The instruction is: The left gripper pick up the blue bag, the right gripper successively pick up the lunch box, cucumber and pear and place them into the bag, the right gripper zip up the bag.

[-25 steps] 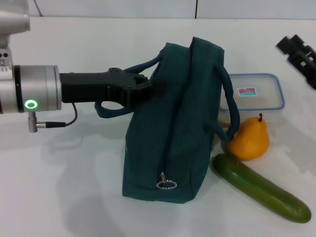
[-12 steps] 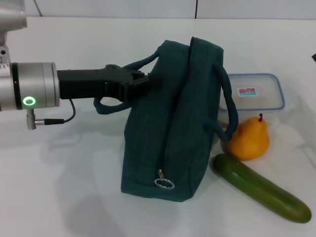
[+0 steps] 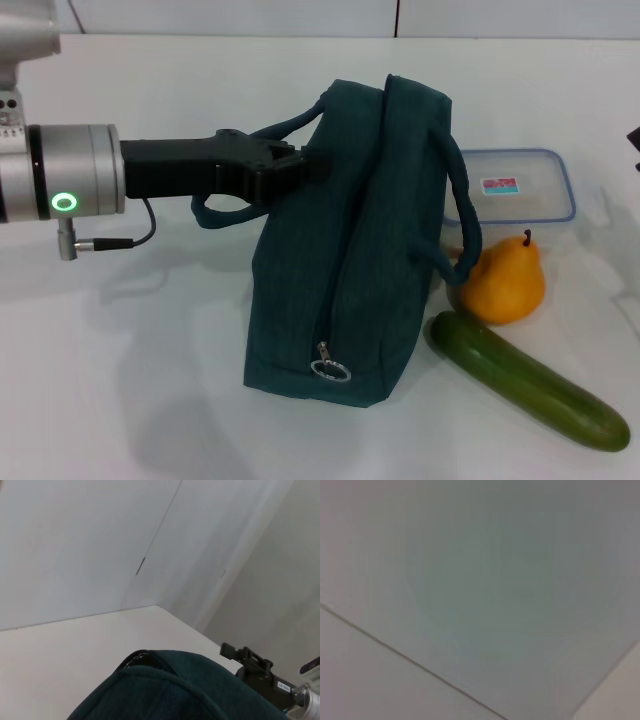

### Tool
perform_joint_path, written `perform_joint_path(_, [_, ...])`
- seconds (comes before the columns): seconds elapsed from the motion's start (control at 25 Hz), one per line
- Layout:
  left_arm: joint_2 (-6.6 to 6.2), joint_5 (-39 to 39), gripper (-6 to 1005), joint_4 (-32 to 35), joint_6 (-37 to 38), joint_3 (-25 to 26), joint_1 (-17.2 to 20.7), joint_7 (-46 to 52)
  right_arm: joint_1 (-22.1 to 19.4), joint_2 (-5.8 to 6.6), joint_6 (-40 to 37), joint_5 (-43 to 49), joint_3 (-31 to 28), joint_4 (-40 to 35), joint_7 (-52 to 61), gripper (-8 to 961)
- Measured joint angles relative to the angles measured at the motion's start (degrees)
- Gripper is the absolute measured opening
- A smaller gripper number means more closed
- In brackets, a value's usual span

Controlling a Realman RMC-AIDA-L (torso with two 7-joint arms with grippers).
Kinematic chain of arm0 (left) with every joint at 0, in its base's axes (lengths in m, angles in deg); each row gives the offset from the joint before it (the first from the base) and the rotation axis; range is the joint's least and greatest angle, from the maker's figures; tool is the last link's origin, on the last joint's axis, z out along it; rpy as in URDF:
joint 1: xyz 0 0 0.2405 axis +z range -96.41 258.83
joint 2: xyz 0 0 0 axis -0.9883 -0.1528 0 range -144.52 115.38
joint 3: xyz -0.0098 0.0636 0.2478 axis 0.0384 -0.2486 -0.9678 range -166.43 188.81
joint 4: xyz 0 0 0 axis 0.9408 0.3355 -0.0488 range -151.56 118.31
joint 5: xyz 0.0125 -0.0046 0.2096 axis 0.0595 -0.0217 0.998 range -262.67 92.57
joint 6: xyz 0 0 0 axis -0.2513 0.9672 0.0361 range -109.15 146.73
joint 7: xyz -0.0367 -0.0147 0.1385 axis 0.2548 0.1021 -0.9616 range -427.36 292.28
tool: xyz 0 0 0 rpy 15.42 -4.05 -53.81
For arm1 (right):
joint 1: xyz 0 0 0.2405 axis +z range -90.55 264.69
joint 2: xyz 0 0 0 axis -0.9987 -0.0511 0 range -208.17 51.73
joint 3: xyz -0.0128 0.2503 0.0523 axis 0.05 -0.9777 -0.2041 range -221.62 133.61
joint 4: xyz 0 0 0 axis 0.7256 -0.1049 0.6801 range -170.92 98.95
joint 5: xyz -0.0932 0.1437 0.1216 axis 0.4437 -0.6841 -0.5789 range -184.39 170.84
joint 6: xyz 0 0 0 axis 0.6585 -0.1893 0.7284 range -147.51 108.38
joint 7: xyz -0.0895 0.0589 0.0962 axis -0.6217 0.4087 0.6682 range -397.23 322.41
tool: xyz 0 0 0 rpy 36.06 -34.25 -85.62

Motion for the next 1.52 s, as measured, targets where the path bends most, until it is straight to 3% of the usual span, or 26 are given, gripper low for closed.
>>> perform_joint_path(0.4, [-0.23, 0.3, 43, 0.0, 0.1, 0.0, -1.5, -0.2, 2.8, 0.0, 7.0, 3.1, 0.0, 0.7, 8.6, 838])
perform_joint_path(0.92, [-0.14, 0.5, 42, 0.0, 0.1, 0.0, -1.3, -1.7, 7.0, 0.0, 10.5, 7.5, -0.1, 1.8, 15.2, 837])
perform_joint_path(1.52, [-0.07, 0.5, 42, 0.0, 0.1, 0.3, -0.7, -3.8, 7.0, 0.0, 10.6, 7.6, -0.1, 1.6, 14.9, 837])
